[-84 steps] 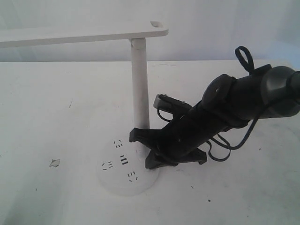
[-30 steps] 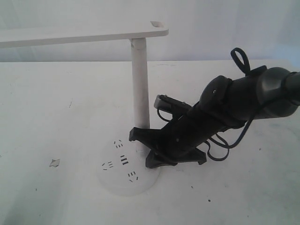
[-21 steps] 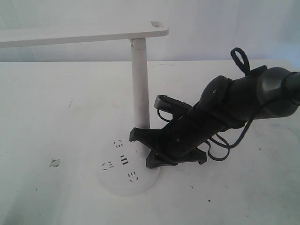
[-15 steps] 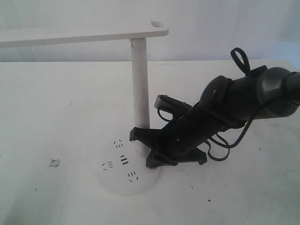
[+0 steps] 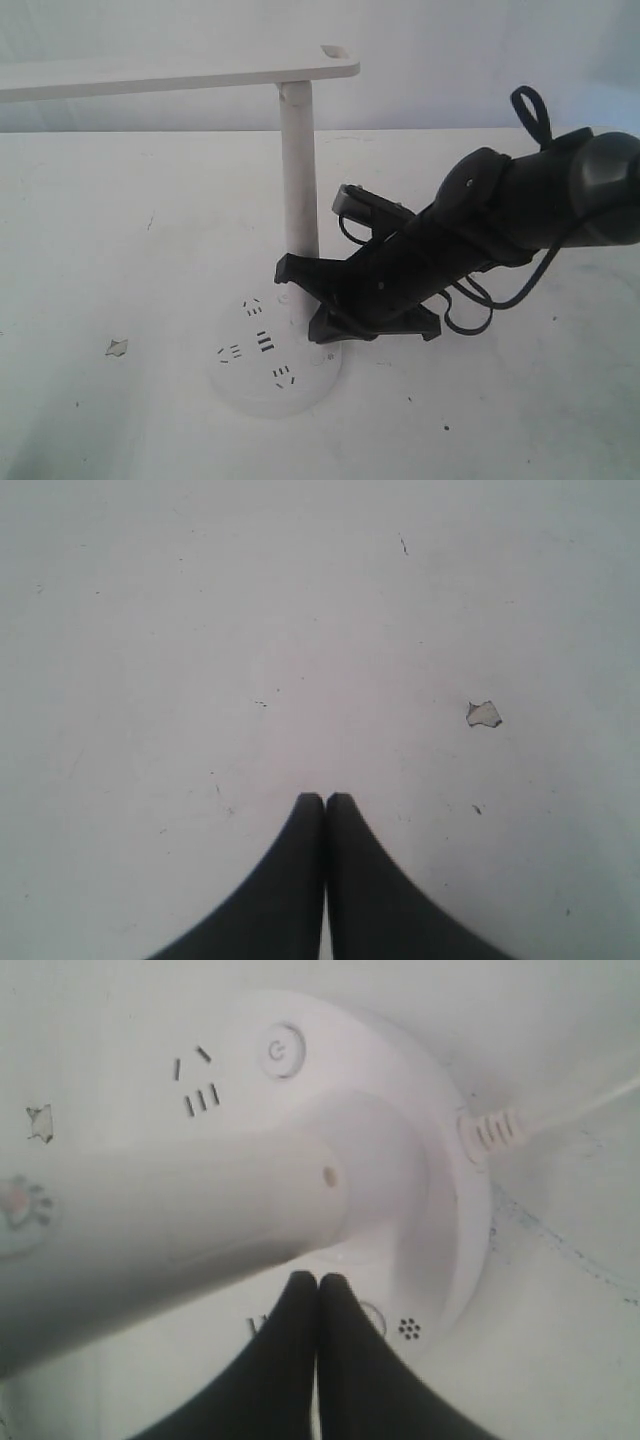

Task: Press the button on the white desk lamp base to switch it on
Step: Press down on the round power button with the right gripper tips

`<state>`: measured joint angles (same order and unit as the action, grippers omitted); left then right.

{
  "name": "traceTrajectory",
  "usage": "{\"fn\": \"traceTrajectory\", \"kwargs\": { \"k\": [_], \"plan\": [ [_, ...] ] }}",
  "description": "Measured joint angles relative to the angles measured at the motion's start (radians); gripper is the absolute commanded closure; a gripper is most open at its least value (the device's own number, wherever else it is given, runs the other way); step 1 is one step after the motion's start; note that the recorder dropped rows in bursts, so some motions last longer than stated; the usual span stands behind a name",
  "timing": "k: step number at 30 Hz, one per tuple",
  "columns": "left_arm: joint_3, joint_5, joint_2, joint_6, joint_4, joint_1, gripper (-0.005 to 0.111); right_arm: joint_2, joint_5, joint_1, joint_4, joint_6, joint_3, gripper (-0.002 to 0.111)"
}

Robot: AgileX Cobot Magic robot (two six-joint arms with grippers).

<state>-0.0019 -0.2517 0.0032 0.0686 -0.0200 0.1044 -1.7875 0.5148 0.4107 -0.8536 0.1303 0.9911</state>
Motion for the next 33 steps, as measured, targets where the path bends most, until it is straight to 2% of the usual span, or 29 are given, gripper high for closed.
{"fn": "traceTrajectory", "kwargs": {
  "k": [33],
  "plan": [
    [0.000,0.000,0.000,0.000,0.000,0.000,0.107,-0.066,0.026,0.018,0.004,0.000,0.006,0.108]
  ]
}}
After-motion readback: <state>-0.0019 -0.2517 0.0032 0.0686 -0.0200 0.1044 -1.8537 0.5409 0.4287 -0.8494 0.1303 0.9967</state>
